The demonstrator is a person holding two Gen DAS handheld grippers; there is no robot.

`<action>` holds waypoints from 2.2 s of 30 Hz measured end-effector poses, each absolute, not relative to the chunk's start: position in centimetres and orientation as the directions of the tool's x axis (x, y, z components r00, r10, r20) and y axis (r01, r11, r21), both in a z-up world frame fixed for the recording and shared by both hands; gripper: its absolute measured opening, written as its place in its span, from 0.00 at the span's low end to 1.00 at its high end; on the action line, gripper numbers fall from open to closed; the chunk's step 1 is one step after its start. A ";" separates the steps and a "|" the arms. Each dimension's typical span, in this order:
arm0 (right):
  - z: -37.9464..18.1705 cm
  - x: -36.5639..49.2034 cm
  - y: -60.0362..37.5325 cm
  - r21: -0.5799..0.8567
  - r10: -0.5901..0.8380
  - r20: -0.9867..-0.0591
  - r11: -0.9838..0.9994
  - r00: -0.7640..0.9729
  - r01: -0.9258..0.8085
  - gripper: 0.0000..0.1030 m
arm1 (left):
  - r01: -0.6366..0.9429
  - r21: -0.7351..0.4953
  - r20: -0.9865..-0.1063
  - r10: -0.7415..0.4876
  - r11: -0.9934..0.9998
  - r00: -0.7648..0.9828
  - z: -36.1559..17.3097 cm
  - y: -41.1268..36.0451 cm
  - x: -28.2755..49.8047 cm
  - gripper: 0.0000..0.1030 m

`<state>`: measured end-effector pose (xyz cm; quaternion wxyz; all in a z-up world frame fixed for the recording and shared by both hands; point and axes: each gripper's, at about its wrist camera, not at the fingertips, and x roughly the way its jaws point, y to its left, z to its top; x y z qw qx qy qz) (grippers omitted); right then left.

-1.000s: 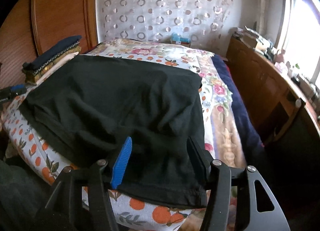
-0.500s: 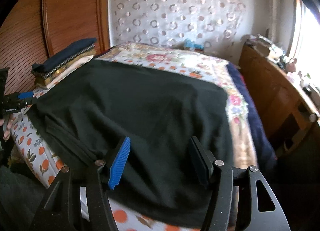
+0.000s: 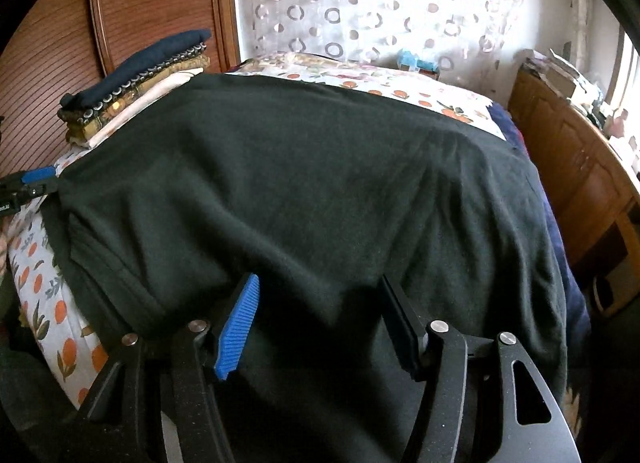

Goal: Fold small clothes
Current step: 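Lower the fold onto the shirt and open both grippers, then press the folded shirt flat with both grippers, then grasp the black shirt edge with the left gripper and fold it over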

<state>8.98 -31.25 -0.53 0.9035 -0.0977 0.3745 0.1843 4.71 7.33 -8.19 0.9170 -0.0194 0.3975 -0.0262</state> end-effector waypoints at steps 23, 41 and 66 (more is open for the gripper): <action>0.2 10.9 -30.2 -0.050 0.257 -0.737 0.902 0.625 -0.430 0.93 | 0.059 -0.086 -0.769 -0.104 0.995 0.631 -8.9 7.5 8.0 0.66; -0.1 9.5 -31.3 -0.045 0.241 -0.736 0.915 0.633 -0.400 0.99 | 0.184 -0.134 -0.696 -0.225 0.974 0.682 -5.9 5.1 7.1 0.10; 2.0 2.3 -36.8 -0.046 0.164 -0.614 0.969 0.772 -0.242 0.97 | 0.523 -0.140 -0.504 -0.515 0.841 0.693 4.7 -8.7 9.0 0.10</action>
